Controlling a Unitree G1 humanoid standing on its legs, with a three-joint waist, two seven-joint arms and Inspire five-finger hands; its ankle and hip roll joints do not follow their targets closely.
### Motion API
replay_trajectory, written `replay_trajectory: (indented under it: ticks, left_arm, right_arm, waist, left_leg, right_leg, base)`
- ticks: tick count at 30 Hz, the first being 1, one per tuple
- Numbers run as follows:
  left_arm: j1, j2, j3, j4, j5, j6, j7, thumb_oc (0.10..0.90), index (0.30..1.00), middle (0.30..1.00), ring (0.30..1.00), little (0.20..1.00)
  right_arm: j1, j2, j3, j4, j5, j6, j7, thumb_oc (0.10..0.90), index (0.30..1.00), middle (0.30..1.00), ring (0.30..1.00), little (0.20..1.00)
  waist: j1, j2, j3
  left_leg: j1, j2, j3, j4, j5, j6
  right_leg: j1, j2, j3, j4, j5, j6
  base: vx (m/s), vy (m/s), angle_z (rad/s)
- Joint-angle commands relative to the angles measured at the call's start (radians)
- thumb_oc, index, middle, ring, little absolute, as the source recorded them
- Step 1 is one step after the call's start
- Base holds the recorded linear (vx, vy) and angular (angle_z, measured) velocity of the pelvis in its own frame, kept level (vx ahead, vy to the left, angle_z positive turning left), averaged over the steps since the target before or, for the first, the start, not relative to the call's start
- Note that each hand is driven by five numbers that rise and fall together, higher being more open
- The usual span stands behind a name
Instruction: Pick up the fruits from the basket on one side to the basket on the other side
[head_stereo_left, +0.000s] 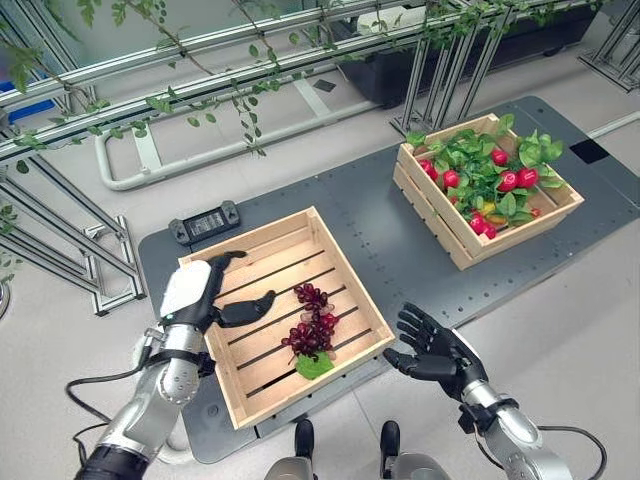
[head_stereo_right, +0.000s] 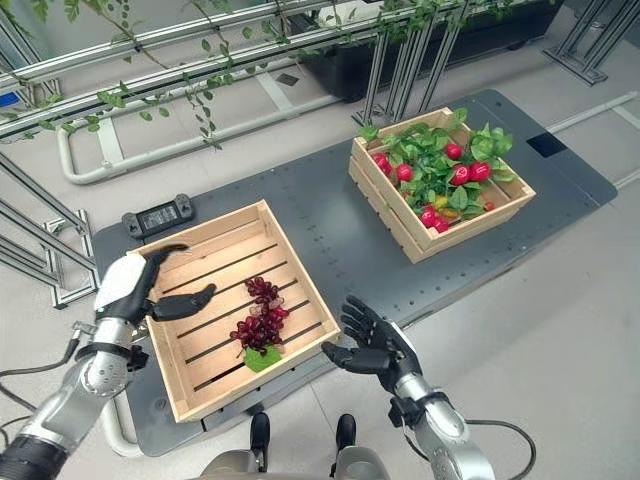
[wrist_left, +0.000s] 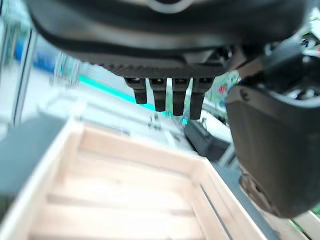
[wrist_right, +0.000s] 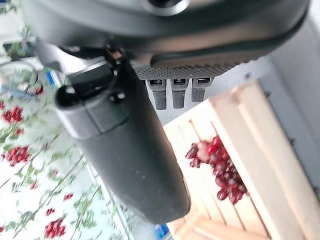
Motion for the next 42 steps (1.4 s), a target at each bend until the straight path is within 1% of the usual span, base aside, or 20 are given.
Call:
replay_trajectory:
  ticks: [1,6,8,10,16,18,21,22,23,24,25,26,27,31,33,36,39,40,42]
  left_arm:
    - [-0.118,0.035,0.024,0.038,0.046,0.004,0.130,0.800,0.900,0.900,0.900,0.900]
    - [-0.168,0.019,-0.013,0.073,-0.007,0.041,0.179,0.800,0.900,0.900,0.900,0.900]
    - [-0.203,0.008,-0.035,0.100,-0.037,0.040,0.196,0.800,0.900,0.900,0.900,0.900]
    - [-0.243,-0.010,-0.059,0.121,-0.093,0.052,0.210,0.800,0.900,0.900,0.900,0.900]
    - [-0.329,-0.059,-0.109,0.184,-0.157,0.063,0.268,0.800,0.900,0.900,0.900,0.900]
    - [-0.386,-0.092,-0.145,0.230,-0.180,0.074,0.301,0.800,0.900,0.900,0.900,0.900]
    - [-0.431,-0.111,-0.166,0.273,-0.235,0.081,0.320,0.800,0.900,0.900,0.900,0.900]
    - [-0.443,-0.122,-0.170,0.301,-0.258,0.072,0.331,0.800,0.900,0.900,0.900,0.900]
    - [-0.443,-0.122,-0.170,0.301,-0.258,0.072,0.331,0.800,0.900,0.900,0.900,0.900]
    - [-0.466,-0.143,-0.165,0.335,-0.327,0.067,0.333,0.800,0.900,0.900,0.900,0.900]
    - [-0.468,-0.144,-0.164,0.337,-0.332,0.068,0.331,0.800,0.900,0.900,0.900,0.900]
    - [-0.481,-0.166,-0.163,0.363,-0.350,0.059,0.340,0.800,0.900,0.900,0.900,0.900]
    - [-0.487,-0.171,-0.164,0.368,-0.364,0.058,0.341,0.800,0.900,0.900,0.900,0.900]
    - [-0.498,-0.204,-0.165,0.366,-0.418,0.048,0.354,0.800,0.900,0.900,0.900,0.900]
    - [-0.496,-0.220,-0.167,0.344,-0.448,0.043,0.338,0.800,0.900,0.900,0.900,0.900]
    - [-0.484,-0.231,-0.163,0.312,-0.468,0.029,0.313,0.800,0.900,0.900,0.900,0.900]
    - [-0.441,-0.244,-0.158,0.212,-0.481,0.033,0.304,0.800,0.900,0.900,0.900,0.900]
    - [-0.439,-0.245,-0.157,0.208,-0.483,0.031,0.306,0.800,0.900,0.900,0.900,0.900]
    - [-0.401,-0.250,-0.142,0.143,-0.470,0.014,0.325,0.800,0.900,0.900,0.900,0.900]
  right_arm:
    - [-0.025,-0.047,-0.027,-0.096,0.009,-0.061,0.038,0.800,0.900,0.900,0.900,0.900]
    - [-0.045,-0.071,-0.018,-0.076,0.011,-0.066,0.034,0.800,0.900,0.900,0.900,0.900]
    - [-0.064,-0.084,-0.007,-0.073,-0.016,-0.064,0.026,0.800,0.900,0.900,0.900,0.900]
    - [-0.080,-0.100,0.005,-0.080,-0.004,-0.045,0.018,0.800,0.900,0.900,0.900,0.900]
    - [-0.119,-0.102,0.051,-0.062,-0.008,-0.051,0.016,0.800,0.900,0.900,0.900,0.900]
    - [-0.154,-0.101,0.085,-0.055,0.003,-0.051,-0.003,0.800,0.900,0.900,0.900,0.900]
    - [-0.174,-0.100,0.109,-0.056,0.005,-0.050,-0.012,0.800,0.900,0.900,0.900,0.900]
    - [-0.180,-0.097,0.117,-0.052,0.005,-0.052,-0.013,0.800,0.900,0.900,0.900,0.900]
    - [-0.180,-0.097,0.117,-0.052,0.005,-0.052,-0.013,0.800,0.900,0.900,0.900,0.900]
    - [-0.193,-0.094,0.126,-0.044,0.014,-0.053,-0.016,0.800,0.900,0.900,0.900,0.900]
    - [-0.193,-0.093,0.127,-0.043,0.013,-0.054,-0.017,0.800,0.900,0.900,0.900,0.900]
    - [-0.200,-0.086,0.138,-0.039,0.007,-0.057,-0.017,0.800,0.900,0.900,0.900,0.900]
    - [-0.203,-0.085,0.143,-0.042,0.006,-0.059,-0.021,0.800,0.900,0.900,0.900,0.900]
    - [-0.221,-0.073,0.163,-0.038,0.009,-0.069,-0.034,0.800,0.900,0.900,0.900,0.900]
    - [-0.227,-0.064,0.169,-0.033,0.012,-0.078,-0.039,0.800,0.900,0.900,0.900,0.900]
    - [-0.226,-0.055,0.169,-0.038,0.008,-0.080,-0.041,0.800,0.900,0.900,0.900,0.900]
    - [-0.212,-0.047,0.155,-0.055,0.006,-0.086,-0.054,0.800,0.900,0.900,0.900,0.900]
    - [-0.212,-0.047,0.155,-0.056,0.006,-0.086,-0.054,0.800,0.900,0.900,0.900,0.900]
    - [-0.197,-0.043,0.146,-0.072,0.007,-0.090,-0.059,0.800,0.900,0.900,0.900,0.900]
  waist:
    - [-0.032,-0.024,-0.036]
    - [-0.047,-0.035,0.022]
    - [-0.053,-0.039,0.044]
    - [-0.060,-0.044,0.070]
    - [-0.063,-0.063,0.116]
    - [-0.062,-0.077,0.151]
    - [-0.064,-0.091,0.180]
    - [-0.065,-0.098,0.191]
    - [-0.065,-0.098,0.191]
    - [-0.066,-0.110,0.208]
    - [-0.066,-0.110,0.209]
    - [-0.066,-0.118,0.225]
    - [-0.065,-0.121,0.233]
    - [-0.058,-0.132,0.263]
    - [-0.050,-0.136,0.280]
    - [-0.044,-0.137,0.288]
    - [-0.032,-0.133,0.293]
    - [-0.032,-0.133,0.293]
    - [-0.023,-0.132,0.293]
  left_leg:
    - [0.028,0.013,0.048,0.002,-0.062,-0.013]
    - [-0.001,0.015,0.059,0.012,-0.057,-0.010]
    - [-0.019,0.018,0.065,0.022,-0.053,-0.012]
    - [-0.036,0.021,0.061,0.038,-0.051,-0.013]
    - [-0.072,0.027,0.063,0.060,-0.046,-0.015]
    - [-0.103,0.028,0.062,0.080,-0.042,-0.017]
    - [-0.131,0.028,0.060,0.105,-0.043,-0.018]
    - [-0.143,0.030,0.061,0.119,-0.044,-0.018]
    - [-0.143,0.030,0.061,0.119,-0.044,-0.018]
    - [-0.171,0.032,0.058,0.149,-0.046,-0.021]
    - [-0.174,0.032,0.057,0.153,-0.047,-0.021]
    - [-0.189,0.033,0.054,0.169,-0.049,-0.022]
    - [-0.199,0.033,0.052,0.177,-0.050,-0.023]
    - [-0.233,0.035,0.047,0.206,-0.049,-0.024]
    - [-0.248,0.033,0.034,0.220,-0.049,-0.025]
    - [-0.248,0.033,0.032,0.208,-0.045,-0.024]
    - [-0.257,0.027,0.024,0.191,-0.040,-0.023]
    - [-0.257,0.027,0.024,0.191,-0.040,-0.023]
    - [-0.255,0.024,0.021,0.179,-0.040,-0.021]
  right_leg:
    - [-0.073,-0.045,0.067,0.070,0.007,0.038]
    - [-0.115,-0.035,0.091,0.094,0.002,0.035]
    - [-0.132,-0.030,0.095,0.099,0.004,0.033]
    - [-0.146,-0.022,0.106,0.110,0.001,0.030]
    - [-0.170,-0.011,0.111,0.127,-0.004,0.028]
    - [-0.195,-0.004,0.111,0.144,-0.005,0.024]
    - [-0.217,0.002,0.112,0.162,-0.007,0.020]
    - [-0.227,0.004,0.111,0.172,-0.009,0.019]
    - [-0.227,0.004,0.111,0.172,-0.009,0.019]
    - [-0.244,0.008,0.110,0.186,-0.009,0.016]
    - [-0.245,0.009,0.109,0.187,-0.009,0.015]
    - [-0.249,0.012,0.108,0.192,-0.010,0.013]
    - [-0.255,0.014,0.108,0.196,-0.011,0.011]
    - [-0.276,0.020,0.100,0.216,-0.014,0.004]
    - [-0.280,0.023,0.098,0.219,-0.015,0.001]
    - [-0.276,0.025,0.092,0.211,-0.014,0.000]
    - [-0.280,0.027,0.086,0.195,-0.011,-0.002]
    - [-0.280,0.027,0.086,0.195,-0.011,-0.002]
    - [-0.278,0.028,0.078,0.185,-0.011,-0.004]
  base:
    - [-0.05,0.021,-0.16]
    - [-0.06,0.021,-0.19]
    - [-0.08,0.013,-0.14]
    - [-0.04,0.007,-0.07]
    - [-0.04,-0.018,-0.07]
    - [-0.09,-0.042,-0.03]
    - [-0.08,-0.033,-0.02]
    - [-0.06,-0.025,0.01]
    - [-0.09,-0.051,-0.01]
    - [-0.06,-0.038,-0.01]
    - [-0.10,-0.070,-0.02]
    - [-0.06,-0.051,0.02]
    - [-0.07,-0.054,0.04]
    - [-0.07,-0.044,0.01]
    - [-0.06,-0.063,0.05]
    - [-0.03,-0.043,0.04]
    - [-0.02,-0.025,0.00]
    - [-0.01,-0.038,0.01]
    - [-0.01,-0.037,0.05]
